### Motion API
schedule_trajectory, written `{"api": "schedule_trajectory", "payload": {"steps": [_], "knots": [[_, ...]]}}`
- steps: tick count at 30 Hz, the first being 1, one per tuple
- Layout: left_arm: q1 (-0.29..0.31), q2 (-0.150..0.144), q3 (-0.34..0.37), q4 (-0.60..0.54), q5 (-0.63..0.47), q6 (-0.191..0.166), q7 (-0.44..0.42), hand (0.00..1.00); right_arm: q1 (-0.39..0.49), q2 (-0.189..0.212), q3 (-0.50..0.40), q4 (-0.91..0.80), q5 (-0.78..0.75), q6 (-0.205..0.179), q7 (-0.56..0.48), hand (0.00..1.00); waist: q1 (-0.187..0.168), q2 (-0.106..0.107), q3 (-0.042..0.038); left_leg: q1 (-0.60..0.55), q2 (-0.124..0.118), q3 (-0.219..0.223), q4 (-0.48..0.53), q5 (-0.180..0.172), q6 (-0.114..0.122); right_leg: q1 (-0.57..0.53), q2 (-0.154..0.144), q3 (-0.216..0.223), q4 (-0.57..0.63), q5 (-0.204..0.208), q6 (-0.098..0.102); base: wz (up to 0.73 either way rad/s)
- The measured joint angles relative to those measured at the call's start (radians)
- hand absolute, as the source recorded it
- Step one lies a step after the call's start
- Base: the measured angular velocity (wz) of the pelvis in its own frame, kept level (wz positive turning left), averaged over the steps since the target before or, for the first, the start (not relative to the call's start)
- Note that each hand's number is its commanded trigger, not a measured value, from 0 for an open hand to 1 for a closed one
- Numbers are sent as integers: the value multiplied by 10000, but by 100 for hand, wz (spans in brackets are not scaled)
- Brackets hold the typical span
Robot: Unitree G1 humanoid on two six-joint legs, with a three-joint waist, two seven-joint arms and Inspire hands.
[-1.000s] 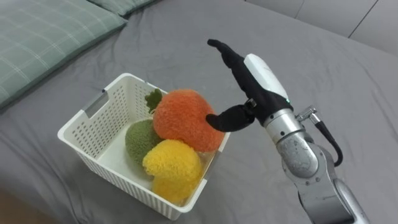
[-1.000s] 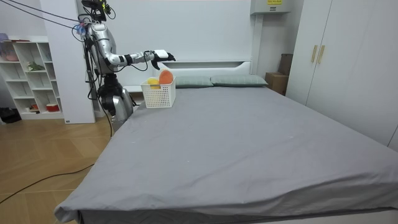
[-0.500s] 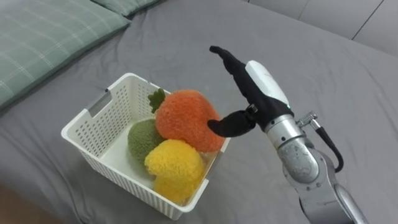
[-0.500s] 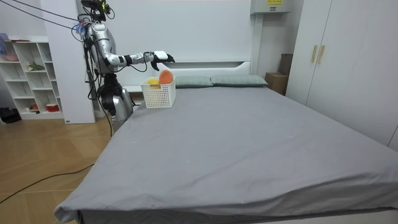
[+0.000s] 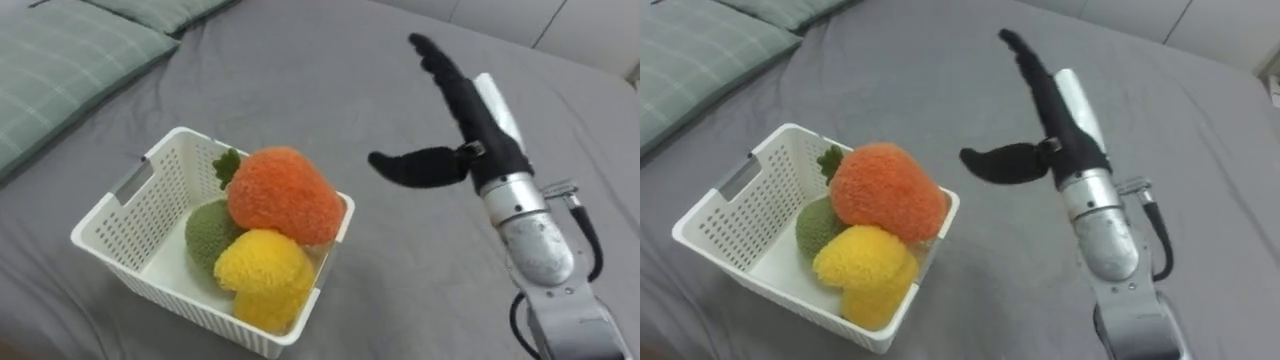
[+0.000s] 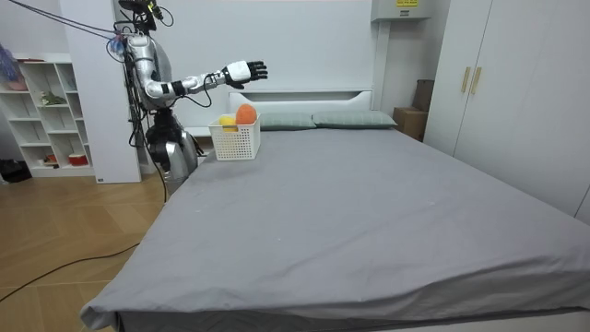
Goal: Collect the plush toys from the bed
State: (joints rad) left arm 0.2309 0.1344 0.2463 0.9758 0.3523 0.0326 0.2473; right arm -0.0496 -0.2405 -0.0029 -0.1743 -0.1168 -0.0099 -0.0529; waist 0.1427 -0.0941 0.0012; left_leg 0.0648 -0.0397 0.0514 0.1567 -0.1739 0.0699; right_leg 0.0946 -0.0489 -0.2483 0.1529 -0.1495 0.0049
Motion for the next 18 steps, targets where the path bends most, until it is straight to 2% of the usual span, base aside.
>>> {"api": "schedule_trajectory", "payload": {"steps": [1,4,5,7,11,13,15,16,18], "knots": [[8,12,159,238,24,-83,112,0,207,-8,-389,-2,342,-136,-195,0,-140,22,-36,44,18,79,-65,0,-1,16,-3,58,5,2,-1,-28],[22,-7,257,666,36,-121,308,0,716,-10,-1335,1,1225,-272,-754,0,-569,69,-64,178,89,373,-108,-30,-9,33,16,283,10,14,-18,-25],[57,-26,255,693,38,-120,318,0,823,-12,-1500,1,1399,-277,-885,0,-615,73,-66,184,97,415,-111,-31,-11,20,22,306,15,17,-23,-23],[173,-89,258,697,35,-157,395,0,1340,-13,-2149,66,1912,-335,-1364,0,-859,114,-78,189,143,611,-117,-63,-35,-78,148,593,19,59,-46,-29],[318,-86,247,697,-60,-177,619,0,1545,-13,-2732,421,2320,-346,-1933,0,-1260,228,-58,192,243,923,-138,-134,-60,-180,223,887,31,127,-85,-28],[344,-92,246,698,-92,-176,783,0,1649,-13,-2979,751,3316,-367,-2295,0,-1394,267,-52,261,296,1127,-157,-165,-83,-229,244,1139,77,142,-102,-28],[372,-115,243,699,-92,-171,906,0,1696,-8,-3131,1085,3977,-370,-2581,0,-1629,245,-46,266,301,1166,-179,-173,-90,-288,248,1183,157,139,-102,-12],[391,-127,215,700,-98,-164,947,0,1717,11,-3222,1207,4391,-370,-2802,0,-1705,288,-12,268,296,1173,-181,-175,-87,-291,261,1191,162,139,-100,0],[472,-127,209,700,-90,-145,953,0,1861,54,-3446,1269,5067,-370,-3141,0,-1914,330,0,271,286,1158,-179,-179,-80,-283,298,1184,158,136,-96,0]]}}
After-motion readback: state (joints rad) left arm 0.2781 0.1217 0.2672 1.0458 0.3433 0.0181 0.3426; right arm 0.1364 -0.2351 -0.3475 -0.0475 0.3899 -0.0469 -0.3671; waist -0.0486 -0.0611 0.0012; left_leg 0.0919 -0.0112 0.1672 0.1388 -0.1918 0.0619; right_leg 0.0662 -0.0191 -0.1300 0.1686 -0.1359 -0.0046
